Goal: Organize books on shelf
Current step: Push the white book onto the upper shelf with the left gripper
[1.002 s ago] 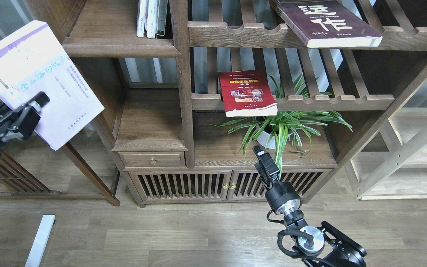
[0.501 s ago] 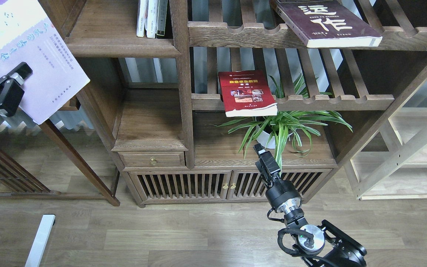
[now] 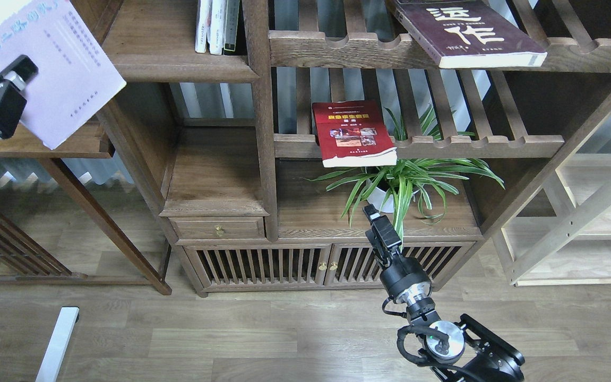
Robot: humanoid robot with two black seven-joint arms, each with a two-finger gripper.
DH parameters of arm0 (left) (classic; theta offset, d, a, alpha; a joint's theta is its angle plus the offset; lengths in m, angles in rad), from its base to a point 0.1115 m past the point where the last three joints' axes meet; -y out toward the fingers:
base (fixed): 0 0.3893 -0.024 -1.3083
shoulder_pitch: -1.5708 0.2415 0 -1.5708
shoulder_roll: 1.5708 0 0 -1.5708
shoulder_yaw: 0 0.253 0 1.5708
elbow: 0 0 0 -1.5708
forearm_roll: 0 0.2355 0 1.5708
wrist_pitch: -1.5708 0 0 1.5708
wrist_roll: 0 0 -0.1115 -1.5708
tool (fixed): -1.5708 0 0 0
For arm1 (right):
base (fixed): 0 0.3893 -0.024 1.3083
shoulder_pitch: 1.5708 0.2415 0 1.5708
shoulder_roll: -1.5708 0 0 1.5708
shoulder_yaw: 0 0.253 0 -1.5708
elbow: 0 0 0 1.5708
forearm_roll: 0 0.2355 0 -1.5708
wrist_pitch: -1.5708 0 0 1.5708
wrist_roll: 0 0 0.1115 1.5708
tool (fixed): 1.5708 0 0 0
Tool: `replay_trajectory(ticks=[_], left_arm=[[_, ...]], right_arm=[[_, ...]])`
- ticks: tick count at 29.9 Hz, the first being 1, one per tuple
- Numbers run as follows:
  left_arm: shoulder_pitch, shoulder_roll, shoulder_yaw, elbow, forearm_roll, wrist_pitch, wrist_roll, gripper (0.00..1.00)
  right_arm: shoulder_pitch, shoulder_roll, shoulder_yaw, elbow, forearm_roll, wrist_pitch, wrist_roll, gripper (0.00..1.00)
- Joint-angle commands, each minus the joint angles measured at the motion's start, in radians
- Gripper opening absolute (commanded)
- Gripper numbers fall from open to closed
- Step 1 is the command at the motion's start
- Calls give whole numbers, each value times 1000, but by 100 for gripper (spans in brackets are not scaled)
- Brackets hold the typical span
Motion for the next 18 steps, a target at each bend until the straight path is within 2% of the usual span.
replay_trajectory(ticks=[1, 18], left_arm=[[-15, -1, 12, 4, 2, 0, 0, 2], [-15, 0, 33, 5, 2, 0, 0, 3]], right_arm=[[0, 0, 0, 2, 0, 0, 0, 99], [4, 0, 1, 9, 8, 0, 2, 99]])
